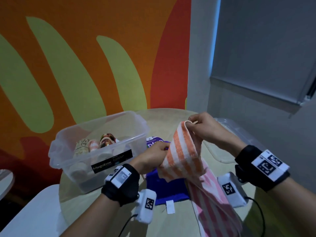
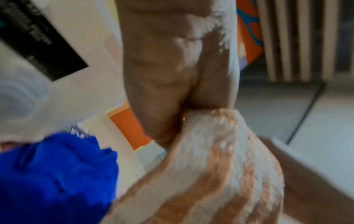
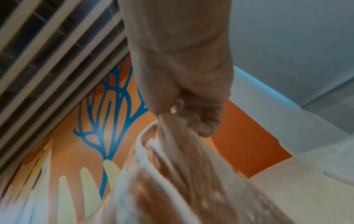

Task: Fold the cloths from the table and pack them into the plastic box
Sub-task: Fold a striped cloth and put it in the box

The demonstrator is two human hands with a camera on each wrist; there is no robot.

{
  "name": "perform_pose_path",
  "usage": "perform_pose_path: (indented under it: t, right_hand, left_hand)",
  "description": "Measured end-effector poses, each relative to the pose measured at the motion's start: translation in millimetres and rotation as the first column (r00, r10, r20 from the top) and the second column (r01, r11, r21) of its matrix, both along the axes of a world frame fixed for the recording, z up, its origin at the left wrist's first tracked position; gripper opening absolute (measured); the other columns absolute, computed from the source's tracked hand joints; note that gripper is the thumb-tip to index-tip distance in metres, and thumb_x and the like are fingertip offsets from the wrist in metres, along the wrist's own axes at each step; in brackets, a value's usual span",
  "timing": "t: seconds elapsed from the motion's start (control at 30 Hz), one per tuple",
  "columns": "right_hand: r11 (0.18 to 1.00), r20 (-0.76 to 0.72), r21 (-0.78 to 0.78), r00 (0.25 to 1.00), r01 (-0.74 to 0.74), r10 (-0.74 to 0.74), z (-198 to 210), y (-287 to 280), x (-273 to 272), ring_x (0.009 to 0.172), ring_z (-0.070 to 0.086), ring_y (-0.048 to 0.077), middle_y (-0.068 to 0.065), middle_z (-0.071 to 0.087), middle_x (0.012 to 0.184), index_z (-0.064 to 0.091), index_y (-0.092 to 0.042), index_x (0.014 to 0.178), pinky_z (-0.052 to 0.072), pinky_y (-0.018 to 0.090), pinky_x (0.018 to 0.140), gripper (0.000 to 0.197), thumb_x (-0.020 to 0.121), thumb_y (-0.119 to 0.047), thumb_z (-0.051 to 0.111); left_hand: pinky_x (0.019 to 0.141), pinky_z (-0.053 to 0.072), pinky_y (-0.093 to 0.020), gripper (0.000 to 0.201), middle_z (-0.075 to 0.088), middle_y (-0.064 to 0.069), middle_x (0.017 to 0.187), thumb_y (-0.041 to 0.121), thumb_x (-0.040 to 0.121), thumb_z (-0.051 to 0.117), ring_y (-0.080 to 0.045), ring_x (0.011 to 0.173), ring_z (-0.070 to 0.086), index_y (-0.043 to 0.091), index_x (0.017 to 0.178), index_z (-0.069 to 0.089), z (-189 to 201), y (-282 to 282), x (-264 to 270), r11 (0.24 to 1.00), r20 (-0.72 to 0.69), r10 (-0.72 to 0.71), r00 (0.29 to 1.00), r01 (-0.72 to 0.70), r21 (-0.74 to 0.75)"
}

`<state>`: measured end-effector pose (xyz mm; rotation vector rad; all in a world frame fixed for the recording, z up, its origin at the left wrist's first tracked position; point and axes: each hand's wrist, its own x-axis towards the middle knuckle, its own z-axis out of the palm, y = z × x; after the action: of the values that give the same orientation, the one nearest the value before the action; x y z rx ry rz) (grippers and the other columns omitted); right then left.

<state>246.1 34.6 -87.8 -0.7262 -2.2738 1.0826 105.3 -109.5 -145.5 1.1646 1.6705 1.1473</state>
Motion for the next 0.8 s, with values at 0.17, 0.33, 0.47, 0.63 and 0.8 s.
perform_pose_path:
  t: [0.17,0.33,0.47,0.63,0.8]
  right_hand:
    - [0.99,0.081,-0.024,0.987,0.139,-0.137,-13,31,7,0.062,0.045,0.014,0.004,0.05,0.063,0.058,-0.005,0.066,0.031,0.028,0.056,0.042,0.1,-0.029,0.059]
    - [0.998,0.264,0.01,0.963,0.062,-0.063,-36,29,24,0.061,0.037,0.016,0.002,0.04,0.06,0.053,-0.017,0.061,0.028,0.031,0.058,0.031,0.091,-0.018,0.058]
    - [0.993,0.366,0.115,0.929,0.007,-0.049,-23,30,37,0.06,0.059,0.016,-0.001,0.064,0.065,0.066,-0.012,0.071,0.048,0.03,0.054,0.024,0.091,-0.024,0.066]
    - [0.91,0.29,-0.155,0.863,-0.383,0.413,11,5,53,0.122,0.061,0.008,-0.009,0.069,0.124,0.062,-0.025,0.131,0.049,0.027,0.103,0.053,0.083,-0.013,0.082]
    - [0.657,-0.115,-0.485,0.787,-0.577,0.607,-5,-27,35,0.121,0.066,0.032,0.018,0.069,0.128,0.055,-0.009,0.14,0.05,0.033,0.105,0.055,0.089,0.004,0.071]
  left_hand:
    - [0.076,0.058,-0.041,0.023,0.073,-0.014,0.093,0.01,0.104,0.054,-0.026,0.08,0.069,0.009,0.126,0.06,9,2,-1,0.914,0.82,0.085,0.566,-0.372,0.162]
    - [0.088,0.061,-0.042,0.045,0.075,-0.011,0.115,0.024,0.097,0.07,-0.026,0.1,0.074,0.018,0.138,0.051,-4,-4,18,0.983,0.541,0.041,0.84,-0.13,0.126]
    - [0.102,0.055,-0.05,0.069,0.069,-0.013,0.127,0.002,0.081,0.082,-0.027,0.117,0.069,0.031,0.137,0.055,-5,-3,18,0.985,0.229,0.083,0.97,-0.115,0.127]
    - [0.09,0.057,-0.03,0.046,0.075,-0.01,0.116,0.0,0.089,0.075,-0.017,0.107,0.071,0.015,0.131,0.063,36,-8,20,0.975,-0.054,-0.113,0.992,0.122,0.188]
    - [0.098,0.057,-0.035,0.04,0.072,-0.01,0.122,0.004,0.089,0.078,-0.026,0.115,0.069,0.009,0.126,0.065,68,-19,14,0.96,-0.156,-0.175,0.972,0.203,0.191]
